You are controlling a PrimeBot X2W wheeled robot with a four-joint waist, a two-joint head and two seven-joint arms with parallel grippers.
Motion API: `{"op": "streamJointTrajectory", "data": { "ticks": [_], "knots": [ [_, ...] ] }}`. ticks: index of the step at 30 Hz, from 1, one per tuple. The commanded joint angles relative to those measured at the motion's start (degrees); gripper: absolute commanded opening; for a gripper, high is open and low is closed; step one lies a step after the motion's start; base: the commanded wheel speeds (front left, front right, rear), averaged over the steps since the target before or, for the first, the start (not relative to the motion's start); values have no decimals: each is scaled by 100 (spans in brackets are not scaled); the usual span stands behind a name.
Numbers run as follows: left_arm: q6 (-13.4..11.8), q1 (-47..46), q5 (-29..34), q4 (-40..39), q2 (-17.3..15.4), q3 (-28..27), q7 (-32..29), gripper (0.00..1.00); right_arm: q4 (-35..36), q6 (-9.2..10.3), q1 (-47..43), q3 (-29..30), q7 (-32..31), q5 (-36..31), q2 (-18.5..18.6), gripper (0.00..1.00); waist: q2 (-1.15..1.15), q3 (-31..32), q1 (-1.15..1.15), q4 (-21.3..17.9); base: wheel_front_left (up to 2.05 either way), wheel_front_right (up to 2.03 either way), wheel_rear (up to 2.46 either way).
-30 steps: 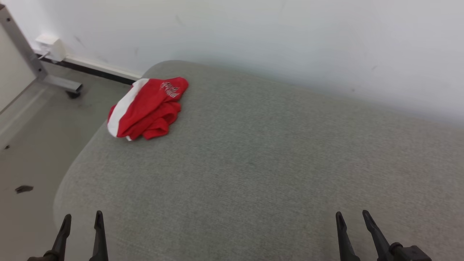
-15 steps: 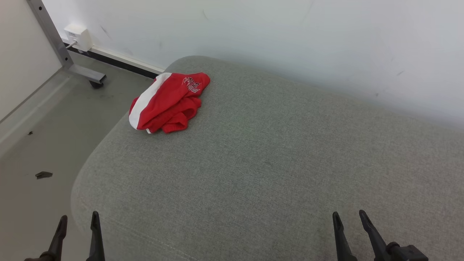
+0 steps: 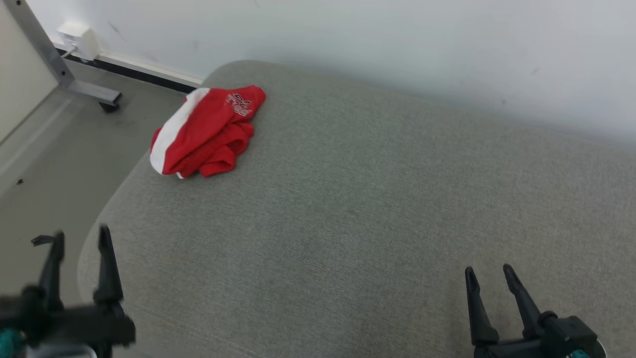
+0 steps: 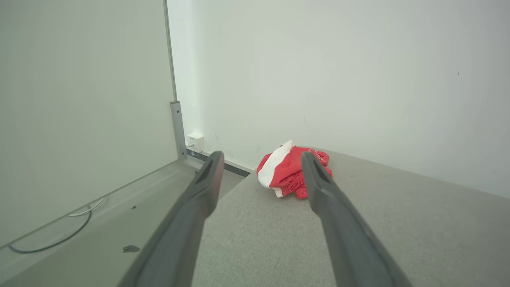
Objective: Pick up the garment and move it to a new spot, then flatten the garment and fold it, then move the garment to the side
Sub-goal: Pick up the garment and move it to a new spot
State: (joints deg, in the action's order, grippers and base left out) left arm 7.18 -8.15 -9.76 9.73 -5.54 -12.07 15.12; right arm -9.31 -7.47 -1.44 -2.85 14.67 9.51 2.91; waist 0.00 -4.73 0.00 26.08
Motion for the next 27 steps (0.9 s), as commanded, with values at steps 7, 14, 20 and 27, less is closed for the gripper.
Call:
{"op": "streamJointTrajectory", "data": {
  "ticks": [7,14,20,27],
  "knots": [
    [18,-1622,-302,363,-499,-54,0,100,347,-1,495,231,-141,-294,73,100,0,-1057,0,-833,0,0,0],
    [22,-3074,-881,1058,-1242,-296,-5,100,831,-1,889,440,-224,-574,106,100,0,-1989,0,-1566,0,0,0],
    [23,-4008,-1246,1881,-1982,23,-180,100,1204,-1,966,680,-229,-687,80,100,0,-2418,0,-1938,0,0,0],
    [22,-4547,-1581,2873,-2434,323,-227,100,1536,-1,912,809,-290,-777,41,100,0,-2669,0,-2131,0,0,0]
  ]
}}
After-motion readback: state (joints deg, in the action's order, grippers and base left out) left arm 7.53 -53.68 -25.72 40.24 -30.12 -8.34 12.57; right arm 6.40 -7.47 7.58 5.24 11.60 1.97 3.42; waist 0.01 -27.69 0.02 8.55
